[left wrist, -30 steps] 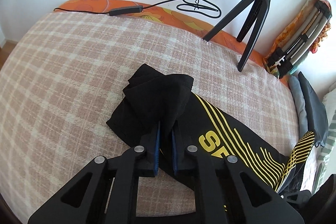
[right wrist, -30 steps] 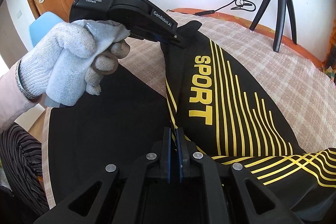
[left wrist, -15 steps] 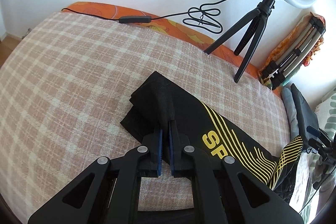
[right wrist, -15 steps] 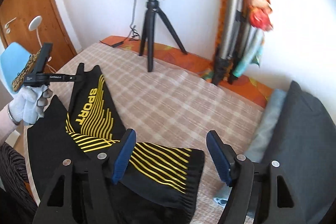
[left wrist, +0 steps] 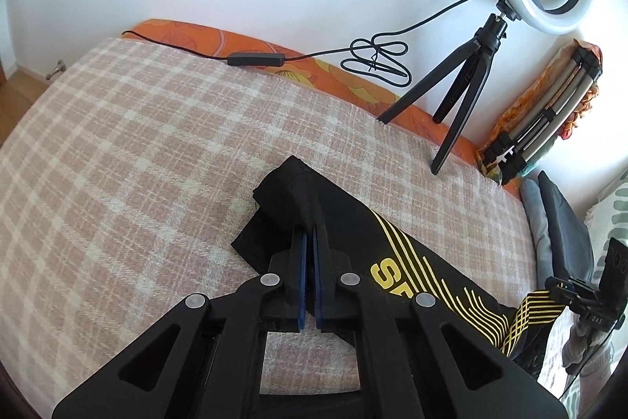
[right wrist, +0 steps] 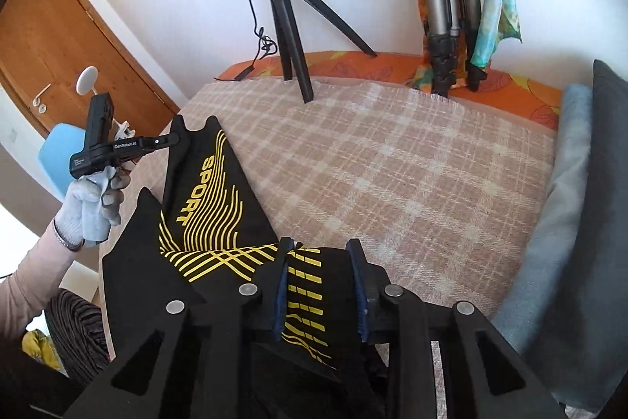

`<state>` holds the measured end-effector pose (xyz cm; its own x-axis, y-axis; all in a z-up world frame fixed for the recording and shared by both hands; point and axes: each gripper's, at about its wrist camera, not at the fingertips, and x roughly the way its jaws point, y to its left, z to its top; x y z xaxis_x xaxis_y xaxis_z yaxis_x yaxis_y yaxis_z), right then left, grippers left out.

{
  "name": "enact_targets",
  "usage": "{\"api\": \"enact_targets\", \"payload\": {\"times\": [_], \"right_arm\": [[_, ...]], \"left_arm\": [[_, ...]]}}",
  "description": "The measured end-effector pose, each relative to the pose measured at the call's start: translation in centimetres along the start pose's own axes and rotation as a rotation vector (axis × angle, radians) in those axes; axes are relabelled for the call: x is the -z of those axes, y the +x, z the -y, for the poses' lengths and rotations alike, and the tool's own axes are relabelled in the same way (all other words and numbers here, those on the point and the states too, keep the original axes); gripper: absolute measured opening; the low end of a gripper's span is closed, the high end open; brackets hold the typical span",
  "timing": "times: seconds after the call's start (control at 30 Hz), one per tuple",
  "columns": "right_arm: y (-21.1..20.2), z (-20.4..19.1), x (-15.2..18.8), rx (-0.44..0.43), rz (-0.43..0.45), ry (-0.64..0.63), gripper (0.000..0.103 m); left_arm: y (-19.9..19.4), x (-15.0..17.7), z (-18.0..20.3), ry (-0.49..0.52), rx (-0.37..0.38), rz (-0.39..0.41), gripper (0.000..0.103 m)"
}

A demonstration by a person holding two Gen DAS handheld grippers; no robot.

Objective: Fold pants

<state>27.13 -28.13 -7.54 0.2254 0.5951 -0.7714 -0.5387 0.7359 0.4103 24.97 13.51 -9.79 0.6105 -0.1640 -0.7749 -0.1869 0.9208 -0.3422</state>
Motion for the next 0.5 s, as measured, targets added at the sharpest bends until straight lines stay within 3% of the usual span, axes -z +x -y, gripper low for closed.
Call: {"api": "enact_targets", "payload": {"times": [0.23, 0.5], "right_arm": [[-6.5, -3.7, 1.2, 0.024, 0.139, -0.026, 0.026], [-10.5, -7.2, 3.8, 0.068, 0.222, -0.06, 0.025]], "left_arm": [[-1.8, 0.7, -1.1, -0.061, 0.047, 0.032, 0.0], [-6.0, 2.3, -3.6, -0.184, 0.091, 0.107, 0.0]]}}
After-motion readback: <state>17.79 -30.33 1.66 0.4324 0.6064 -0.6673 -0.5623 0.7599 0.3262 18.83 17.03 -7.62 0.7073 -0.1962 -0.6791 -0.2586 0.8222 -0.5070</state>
